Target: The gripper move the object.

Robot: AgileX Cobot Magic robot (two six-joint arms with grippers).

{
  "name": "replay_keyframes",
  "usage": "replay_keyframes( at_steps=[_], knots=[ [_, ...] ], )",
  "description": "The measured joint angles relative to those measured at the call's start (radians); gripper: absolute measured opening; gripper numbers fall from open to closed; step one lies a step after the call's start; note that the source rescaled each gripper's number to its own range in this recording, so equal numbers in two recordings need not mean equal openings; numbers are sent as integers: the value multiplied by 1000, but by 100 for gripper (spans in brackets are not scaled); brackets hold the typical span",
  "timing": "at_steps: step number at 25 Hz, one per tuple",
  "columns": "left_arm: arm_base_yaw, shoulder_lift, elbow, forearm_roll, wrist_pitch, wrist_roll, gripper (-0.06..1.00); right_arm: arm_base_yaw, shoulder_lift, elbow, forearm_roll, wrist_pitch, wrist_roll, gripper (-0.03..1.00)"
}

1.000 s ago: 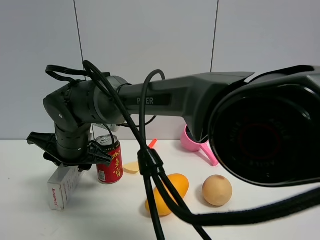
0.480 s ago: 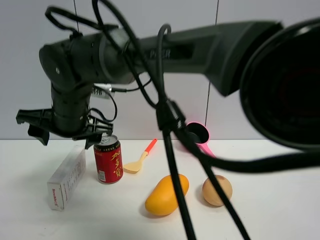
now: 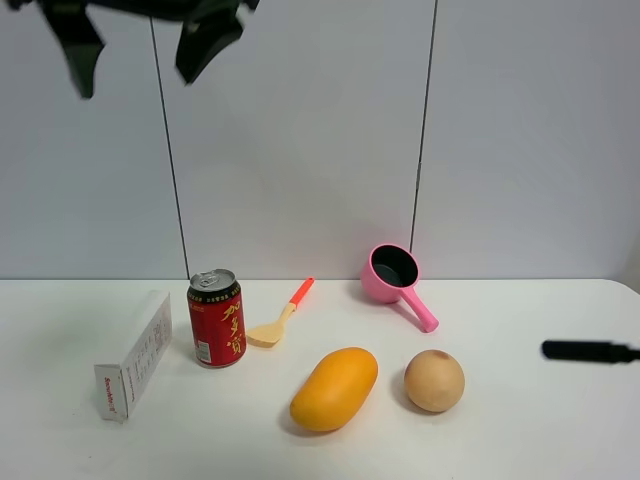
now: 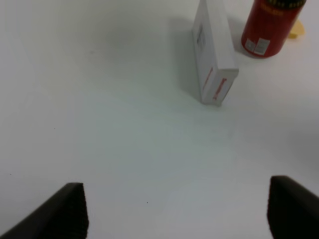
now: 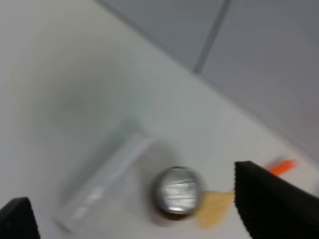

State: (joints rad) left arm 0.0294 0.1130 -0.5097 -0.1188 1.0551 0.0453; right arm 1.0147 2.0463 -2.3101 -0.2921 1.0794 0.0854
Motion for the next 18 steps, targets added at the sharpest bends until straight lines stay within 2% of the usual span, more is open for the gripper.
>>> replay_keyframes(
  at_steps=[5,7,14,18],
  knots=[
    [0,0,0,0,0,0,100,0,-117,0,-212,126,-106,78],
    [0,0,0,0,0,0,100,-4,-155,4,-242,133,-126,78],
    [0,0,0,0,0,0,100,-25,-247,17,-217,133,-142,78],
    [0,0,0,0,0,0,100,-71,-291,165,-162,133,-150,78]
  ],
)
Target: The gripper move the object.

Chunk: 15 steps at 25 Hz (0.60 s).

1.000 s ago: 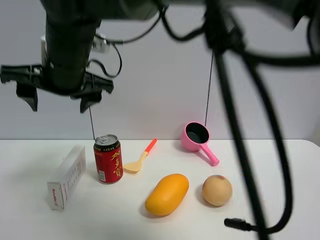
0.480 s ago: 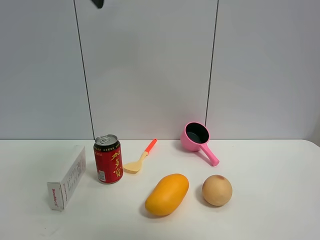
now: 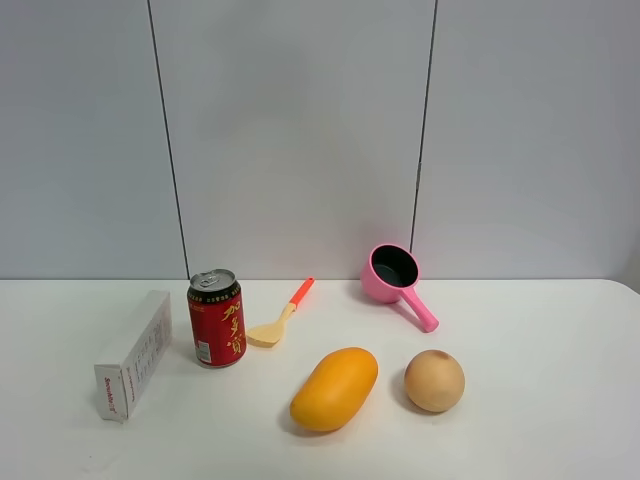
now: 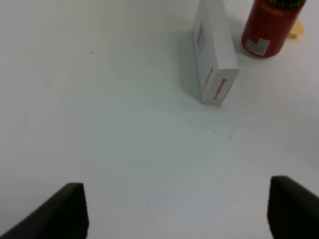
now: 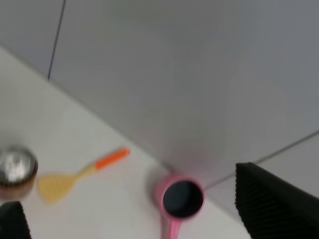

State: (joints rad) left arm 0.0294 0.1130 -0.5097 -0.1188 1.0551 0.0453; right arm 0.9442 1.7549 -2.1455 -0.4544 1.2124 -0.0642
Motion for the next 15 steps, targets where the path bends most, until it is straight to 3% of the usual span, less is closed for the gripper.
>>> replay_keyframes(
  at_steps=[4,8,15],
  knots=[
    [0,0,0,0,0,0,100,-60,-73,267,-17,0,50,78],
    [0,0,0,0,0,0,100,-123,-209,565,57,-7,111,78],
    [0,0,0,0,0,0,100,-218,-614,1005,172,-202,132,78]
  ],
)
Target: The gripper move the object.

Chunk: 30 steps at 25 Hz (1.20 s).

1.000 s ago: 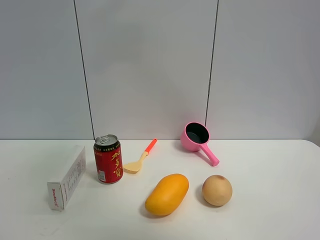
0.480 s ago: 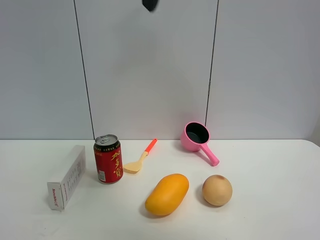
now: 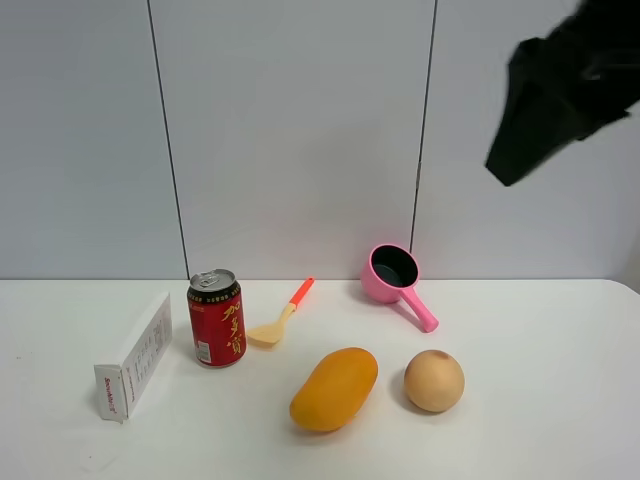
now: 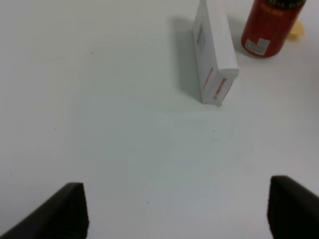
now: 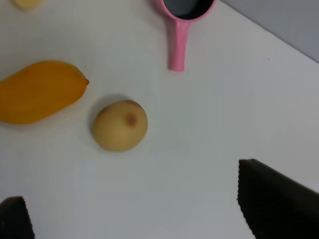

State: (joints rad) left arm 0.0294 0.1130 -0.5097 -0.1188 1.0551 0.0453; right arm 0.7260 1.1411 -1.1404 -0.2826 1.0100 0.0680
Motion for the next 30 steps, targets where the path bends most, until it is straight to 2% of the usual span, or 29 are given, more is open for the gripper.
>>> replay_keyframes(
  at_steps=[3,7,11,14,21,30],
  knots=[
    [0,0,0,0,0,0,100,-93,-150,141,43,-25,20,78],
    [0,0,0,0,0,0,100,-271,-347,296,52,-37,73,78],
    [0,0,0,0,0,0,100,-446,-554,416,52,-46,119,78],
    [0,0,0,0,0,0,100,-535,-696,492,65,-56,145,78],
    [0,0,0,0,0,0,100,-565,-916,605,102,-37,174,78],
    [0,0,0,0,0,0,100,-565,-1055,645,36,46,175,78]
  ],
)
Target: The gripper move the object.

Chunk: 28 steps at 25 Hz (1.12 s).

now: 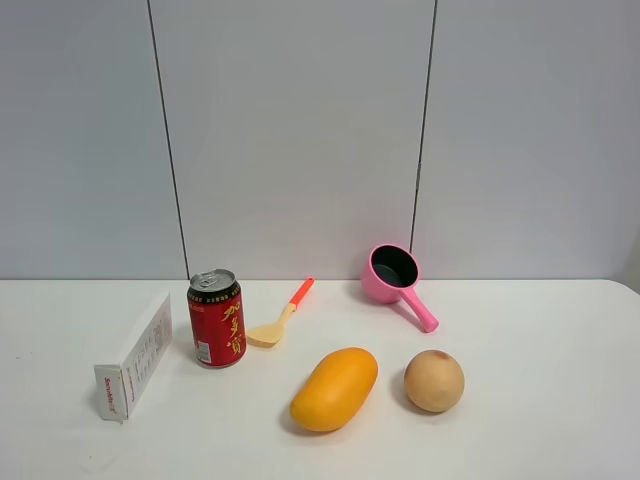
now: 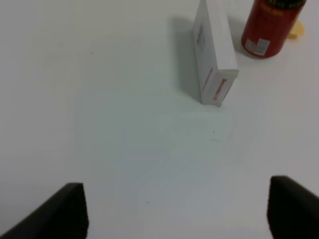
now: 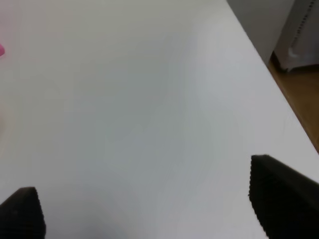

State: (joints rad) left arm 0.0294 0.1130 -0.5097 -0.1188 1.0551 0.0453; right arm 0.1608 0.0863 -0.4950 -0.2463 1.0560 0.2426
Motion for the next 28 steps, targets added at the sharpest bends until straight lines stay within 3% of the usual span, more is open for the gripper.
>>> replay_keyframes(
  at_steps=[14,20,28],
  knots=[
    [0,0,0,0,0,0,100,0,-89,3,9,5,-30,78],
    [0,0,0,0,0,0,100,0,-89,4,76,4,-96,78],
    [0,0,0,0,0,0,100,0,-89,4,86,4,-109,78]
  ],
)
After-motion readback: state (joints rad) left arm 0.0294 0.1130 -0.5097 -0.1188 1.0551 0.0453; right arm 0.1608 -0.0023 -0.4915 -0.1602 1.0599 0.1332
